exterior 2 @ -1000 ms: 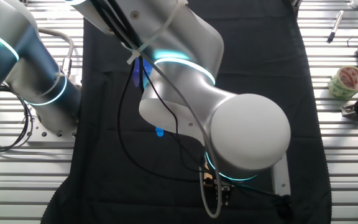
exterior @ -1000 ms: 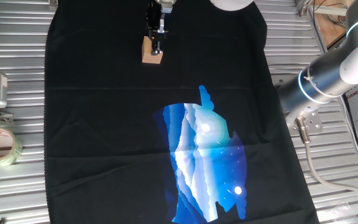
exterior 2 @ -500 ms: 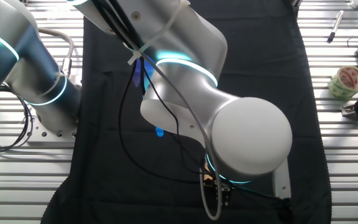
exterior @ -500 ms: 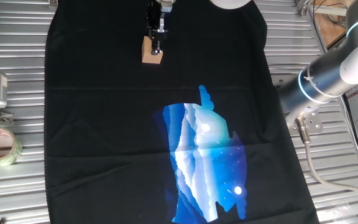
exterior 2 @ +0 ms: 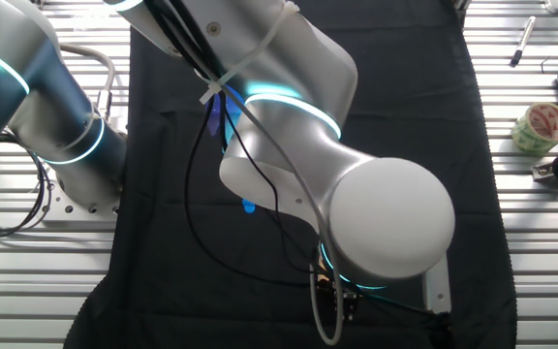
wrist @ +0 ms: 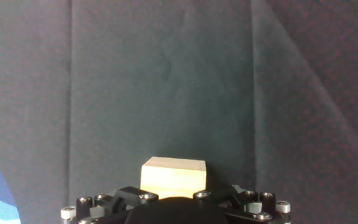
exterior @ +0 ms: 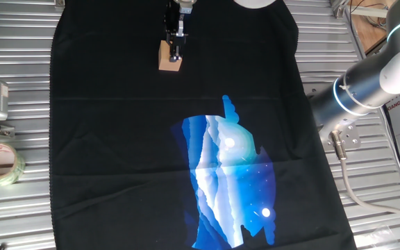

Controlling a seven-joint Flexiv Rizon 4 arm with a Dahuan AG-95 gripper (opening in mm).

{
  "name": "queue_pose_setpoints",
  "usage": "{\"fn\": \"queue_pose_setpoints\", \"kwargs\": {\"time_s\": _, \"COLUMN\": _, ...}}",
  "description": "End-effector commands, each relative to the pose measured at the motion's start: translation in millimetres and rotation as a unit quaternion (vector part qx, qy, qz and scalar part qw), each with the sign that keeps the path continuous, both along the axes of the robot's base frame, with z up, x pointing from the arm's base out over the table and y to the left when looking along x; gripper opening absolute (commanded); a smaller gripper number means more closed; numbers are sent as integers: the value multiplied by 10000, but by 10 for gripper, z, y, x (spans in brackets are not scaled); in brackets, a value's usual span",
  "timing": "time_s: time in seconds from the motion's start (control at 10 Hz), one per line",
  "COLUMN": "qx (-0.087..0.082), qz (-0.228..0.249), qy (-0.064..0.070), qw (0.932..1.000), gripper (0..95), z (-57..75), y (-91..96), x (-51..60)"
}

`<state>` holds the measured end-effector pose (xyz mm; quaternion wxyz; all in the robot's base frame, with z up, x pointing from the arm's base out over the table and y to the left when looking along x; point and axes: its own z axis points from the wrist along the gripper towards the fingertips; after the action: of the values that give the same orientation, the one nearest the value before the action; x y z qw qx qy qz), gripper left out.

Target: Pick up the small block on the left and move it to the right

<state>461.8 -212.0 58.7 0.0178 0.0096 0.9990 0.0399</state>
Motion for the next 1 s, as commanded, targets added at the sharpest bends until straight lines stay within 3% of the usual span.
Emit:
{"fn": "queue_pose_setpoints", "kwargs": {"time_s": 0.1, "qx": -12, "qz": -31, "qy": -64, "qw": 10000, "gripper": 950, "z": -61, "y": 22, "x": 11}}
{"fn": "queue_pose_setpoints", "kwargs": {"time_s": 0.7, "qx": 15, "qz": 7, "qy": -104, "qw": 9999, "gripper": 950, "z": -202, "y": 4, "x": 32}}
{"fn": "queue_pose_setpoints", "kwargs": {"time_s": 0.8, "qx": 20, "qz": 5, "qy": -132, "qw": 9999, "gripper": 760, "z": -224, "y": 0, "x": 25}}
{"fn": "queue_pose_setpoints", "kwargs": {"time_s": 1.0, "qx": 14, "qz": -47, "qy": -155, "qw": 9999, "gripper": 760, "z": -261, "y": 4, "x": 29}}
